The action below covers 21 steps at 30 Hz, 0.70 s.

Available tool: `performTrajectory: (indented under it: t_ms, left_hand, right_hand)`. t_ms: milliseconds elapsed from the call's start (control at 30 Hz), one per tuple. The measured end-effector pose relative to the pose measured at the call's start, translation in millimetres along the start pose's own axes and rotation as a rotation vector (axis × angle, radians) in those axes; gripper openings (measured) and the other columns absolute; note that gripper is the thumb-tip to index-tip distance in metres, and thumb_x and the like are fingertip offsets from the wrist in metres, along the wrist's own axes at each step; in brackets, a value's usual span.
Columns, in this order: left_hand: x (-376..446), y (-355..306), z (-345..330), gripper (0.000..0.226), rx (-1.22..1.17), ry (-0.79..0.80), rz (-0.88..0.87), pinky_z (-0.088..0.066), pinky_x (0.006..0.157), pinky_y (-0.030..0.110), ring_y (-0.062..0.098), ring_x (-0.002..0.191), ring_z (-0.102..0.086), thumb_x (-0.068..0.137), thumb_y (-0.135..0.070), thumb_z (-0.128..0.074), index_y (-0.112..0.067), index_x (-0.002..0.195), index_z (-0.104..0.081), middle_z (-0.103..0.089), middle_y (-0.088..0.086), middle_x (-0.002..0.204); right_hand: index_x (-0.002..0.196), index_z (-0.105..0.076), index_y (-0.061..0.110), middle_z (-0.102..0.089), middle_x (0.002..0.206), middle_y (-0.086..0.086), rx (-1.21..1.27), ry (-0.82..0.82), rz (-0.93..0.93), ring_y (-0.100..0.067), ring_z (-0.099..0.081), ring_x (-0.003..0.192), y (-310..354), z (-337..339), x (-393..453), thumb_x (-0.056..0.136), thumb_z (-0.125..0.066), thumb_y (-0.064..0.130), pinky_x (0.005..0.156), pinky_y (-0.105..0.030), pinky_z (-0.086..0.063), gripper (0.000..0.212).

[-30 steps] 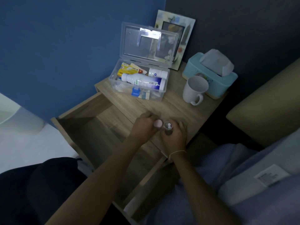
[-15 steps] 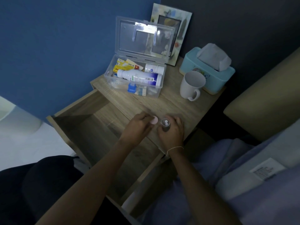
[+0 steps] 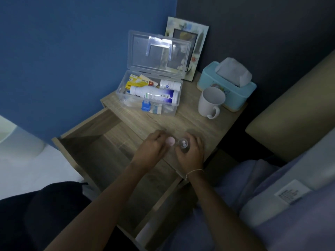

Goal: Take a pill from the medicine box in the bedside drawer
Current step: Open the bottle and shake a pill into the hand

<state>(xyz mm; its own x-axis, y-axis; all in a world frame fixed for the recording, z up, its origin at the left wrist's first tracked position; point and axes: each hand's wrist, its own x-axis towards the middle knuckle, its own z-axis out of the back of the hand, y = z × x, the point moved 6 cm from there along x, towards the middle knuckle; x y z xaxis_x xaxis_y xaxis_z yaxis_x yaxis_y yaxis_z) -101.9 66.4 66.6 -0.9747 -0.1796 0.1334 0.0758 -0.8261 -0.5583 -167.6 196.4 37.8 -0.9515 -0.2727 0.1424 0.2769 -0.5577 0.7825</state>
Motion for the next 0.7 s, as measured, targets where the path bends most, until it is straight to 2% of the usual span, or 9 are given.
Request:
performTrajectory:
  t_ms: [100,167,267,333,400,500,600,700]
  left_hand:
    - [5.7,-3.8,15.8,0.039,0.091,-0.075,-0.053,-0.046,0.102,0.037,0.028,0.121,-0.055,0.094,-0.025,-0.055,-0.007,0.128,-0.057,-0.056,0.016,0.133]
    - [16.8,-3.8,24.0,0.049,0.176,-0.097,-0.094,-0.037,0.111,0.042,0.032,0.133,-0.045,0.091,-0.021,-0.057,-0.005,0.137,-0.048,-0.047,0.019,0.143]
    - [41.2,4.0,23.0,0.068,0.312,-0.01,-0.054,-0.009,0.122,0.046,0.03,0.149,-0.006,0.096,-0.037,-0.044,-0.011,0.151,-0.014,-0.008,0.012,0.161]
    - [55.7,10.9,21.0,0.075,0.398,0.013,-0.013,0.003,0.12,0.044,0.028,0.148,0.01,0.097,-0.047,-0.034,-0.013,0.151,0.005,0.01,0.009,0.16]
    - [64.7,16.2,17.9,0.079,0.454,0.041,0.026,0.005,0.119,0.044,0.028,0.148,0.012,0.096,-0.053,-0.029,-0.012,0.149,0.012,0.014,0.01,0.16]
    - [68.2,22.1,10.9,0.08,0.487,0.055,0.05,0.005,0.119,0.044,0.027,0.148,0.01,0.095,-0.056,-0.024,-0.012,0.147,0.016,0.013,0.012,0.161]
    - [67.9,24.7,7.9,0.079,0.483,0.046,0.051,0.003,0.119,0.044,0.028,0.149,0.008,0.095,-0.056,-0.024,-0.01,0.149,0.011,0.01,0.012,0.161]
    - [68.2,25.5,7.9,0.077,0.474,0.054,0.059,0.003,0.12,0.044,0.026,0.149,0.009,0.096,-0.055,-0.023,-0.011,0.149,0.012,0.012,0.01,0.161]
  right_hand:
    - [0.123,-0.058,0.008,-0.057,0.123,-0.013,0.125,-0.093,-0.079,-0.027,-0.052,0.116,0.1,11.3,6.5,0.074,-0.073,0.007,0.098,-0.036,-0.042,0.052]
    - [0.123,-0.059,0.005,-0.057,0.122,-0.015,0.128,-0.213,-0.069,-0.029,-0.053,0.115,5.4,25.3,15.0,0.073,-0.073,0.005,0.099,-0.033,-0.04,0.052]
    - [0.124,-0.058,0.001,-0.058,0.12,-0.021,0.104,-0.375,-0.066,-0.033,-0.052,0.114,15.6,49.2,40.0,0.075,-0.073,0.007,0.097,-0.025,-0.034,0.051]
    - [0.125,-0.056,0.001,-0.057,0.121,-0.023,0.127,-0.421,-0.131,-0.035,-0.052,0.115,16.0,60.4,62.4,0.075,-0.071,0.008,0.099,-0.031,-0.037,0.053]
    - [0.127,-0.054,0.001,-0.056,0.125,-0.022,0.138,-0.394,-0.236,-0.035,-0.05,0.119,9.6,65.1,81.7,0.076,-0.071,0.011,0.101,-0.037,-0.041,0.054]
    - [0.126,-0.054,0.002,-0.057,0.127,-0.021,0.122,-0.325,-0.368,-0.033,-0.052,0.119,-5.0,64.3,94.8,0.083,-0.067,0.021,0.097,-0.037,-0.043,0.049]
    - [0.111,-0.062,-0.002,-0.066,0.112,-0.022,0.118,-0.303,-0.381,-0.034,-0.061,0.105,-12.1,59.8,97.9,0.088,-0.062,0.026,0.083,-0.034,-0.046,0.036]
    - [0.102,-0.066,-0.003,-0.069,0.102,-0.021,0.161,-0.337,-0.385,-0.032,-0.064,0.095,-15.1,59.8,98.4,0.093,-0.056,0.032,0.073,-0.03,-0.043,0.037]
